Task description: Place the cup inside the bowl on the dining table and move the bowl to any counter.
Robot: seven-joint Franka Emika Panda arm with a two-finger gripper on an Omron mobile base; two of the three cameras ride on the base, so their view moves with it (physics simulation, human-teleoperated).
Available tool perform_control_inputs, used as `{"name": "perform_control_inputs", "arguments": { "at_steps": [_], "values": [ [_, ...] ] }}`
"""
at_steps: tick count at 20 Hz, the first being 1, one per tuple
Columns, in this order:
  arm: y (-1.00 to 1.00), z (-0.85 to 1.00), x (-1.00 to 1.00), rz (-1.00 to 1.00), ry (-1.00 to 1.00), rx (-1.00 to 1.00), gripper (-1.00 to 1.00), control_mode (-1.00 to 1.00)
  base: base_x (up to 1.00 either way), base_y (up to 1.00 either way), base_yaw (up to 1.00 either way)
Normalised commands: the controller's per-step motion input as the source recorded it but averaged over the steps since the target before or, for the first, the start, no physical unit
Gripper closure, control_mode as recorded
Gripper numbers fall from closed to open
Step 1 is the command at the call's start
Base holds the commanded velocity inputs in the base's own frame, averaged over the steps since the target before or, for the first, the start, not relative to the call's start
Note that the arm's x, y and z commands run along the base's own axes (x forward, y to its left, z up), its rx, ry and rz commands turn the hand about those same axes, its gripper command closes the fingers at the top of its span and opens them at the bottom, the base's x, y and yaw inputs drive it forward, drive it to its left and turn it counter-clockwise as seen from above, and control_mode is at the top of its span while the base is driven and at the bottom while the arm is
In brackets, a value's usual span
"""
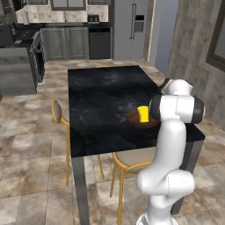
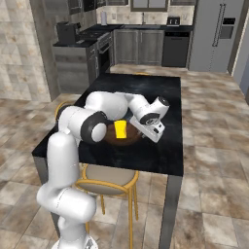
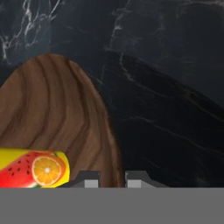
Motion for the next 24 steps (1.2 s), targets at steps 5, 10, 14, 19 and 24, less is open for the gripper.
{"name": "perform_control_inputs", "arguments": {
  "at_steps": [5, 10, 14, 19, 24],
  "values": [
    [0.0, 0.19, -0.01, 0.0, 0.0, 0.0, 1.0, -1.0, 0.0, 0.0, 0.0],
    [0.0, 0.17, 0.0, 0.0, 0.0, 0.0, 1.0, -1.0, 0.0, 0.0, 0.0],
    [0.0, 0.11, 0.0, 0.0, 0.0, 0.0, 1.0, -1.0, 0.0, 0.0, 0.0],
    [0.0, 0.11, 0.0, 0.0, 0.0, 0.0, 1.0, -1.0, 0.0, 0.0, 0.0],
    [0.0, 0.05, -0.02, 0.0, 0.0, 0.0, 1.0, -1.0, 0.0, 0.0, 0.0]
  ]
}}
